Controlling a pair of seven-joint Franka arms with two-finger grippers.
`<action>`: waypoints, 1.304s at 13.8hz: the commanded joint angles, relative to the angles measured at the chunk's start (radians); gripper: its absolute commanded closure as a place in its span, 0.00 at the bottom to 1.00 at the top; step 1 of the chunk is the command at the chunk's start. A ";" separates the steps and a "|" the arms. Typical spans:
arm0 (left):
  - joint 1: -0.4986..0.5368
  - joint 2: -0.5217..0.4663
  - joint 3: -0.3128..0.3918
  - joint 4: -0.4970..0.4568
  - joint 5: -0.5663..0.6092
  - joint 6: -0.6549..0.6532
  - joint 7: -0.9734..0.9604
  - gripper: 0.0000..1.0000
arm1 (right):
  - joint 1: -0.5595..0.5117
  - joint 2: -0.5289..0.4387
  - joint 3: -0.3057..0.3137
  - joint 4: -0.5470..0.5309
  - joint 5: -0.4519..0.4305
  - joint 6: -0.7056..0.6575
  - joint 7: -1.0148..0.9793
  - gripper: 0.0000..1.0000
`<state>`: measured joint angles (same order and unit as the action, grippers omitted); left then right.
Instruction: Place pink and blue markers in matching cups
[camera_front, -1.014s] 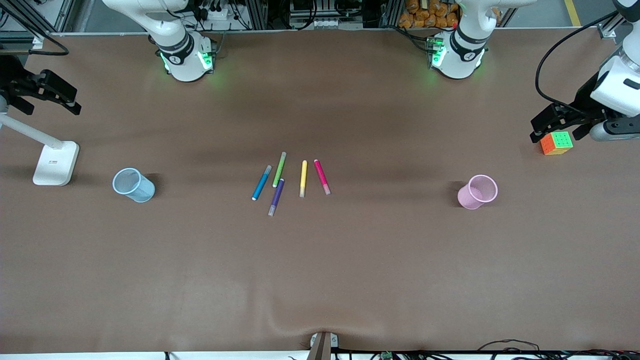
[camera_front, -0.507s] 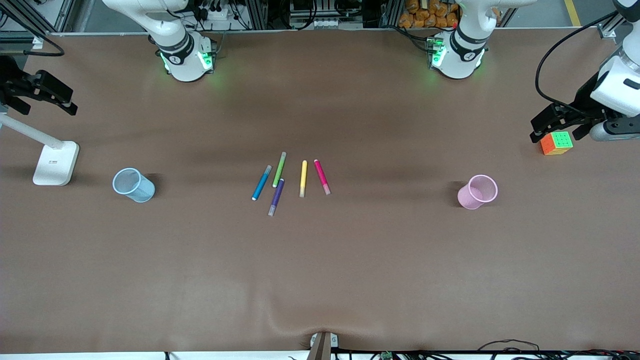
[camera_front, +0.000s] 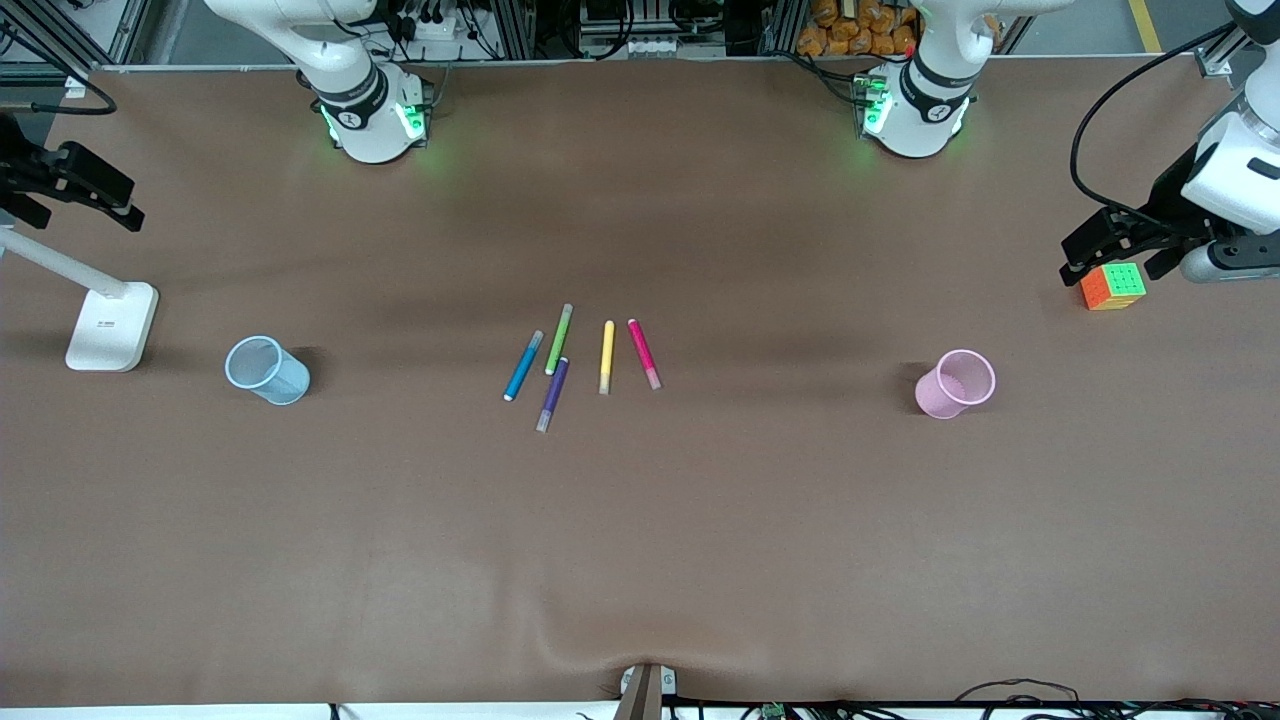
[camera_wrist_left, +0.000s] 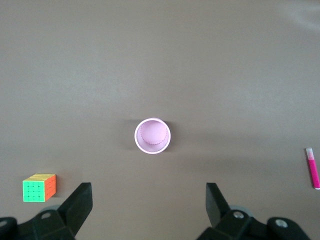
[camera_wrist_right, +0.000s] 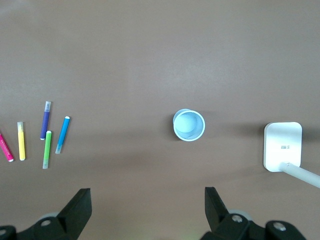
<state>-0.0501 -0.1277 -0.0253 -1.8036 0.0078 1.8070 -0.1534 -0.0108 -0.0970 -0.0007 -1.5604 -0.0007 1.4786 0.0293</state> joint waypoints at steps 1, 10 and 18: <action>0.004 -0.003 -0.001 0.007 0.004 -0.014 0.001 0.00 | -0.008 0.013 0.004 0.025 -0.007 -0.012 -0.011 0.00; 0.000 0.002 -0.001 0.001 0.000 -0.014 0.006 0.00 | -0.009 0.026 0.004 0.025 -0.005 -0.014 -0.008 0.00; -0.005 0.008 -0.004 -0.005 -0.002 -0.014 -0.020 0.00 | -0.008 0.034 0.004 0.025 -0.002 -0.015 -0.008 0.00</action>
<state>-0.0513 -0.1195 -0.0257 -1.8107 0.0078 1.8044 -0.1569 -0.0108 -0.0751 -0.0007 -1.5604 -0.0007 1.4778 0.0293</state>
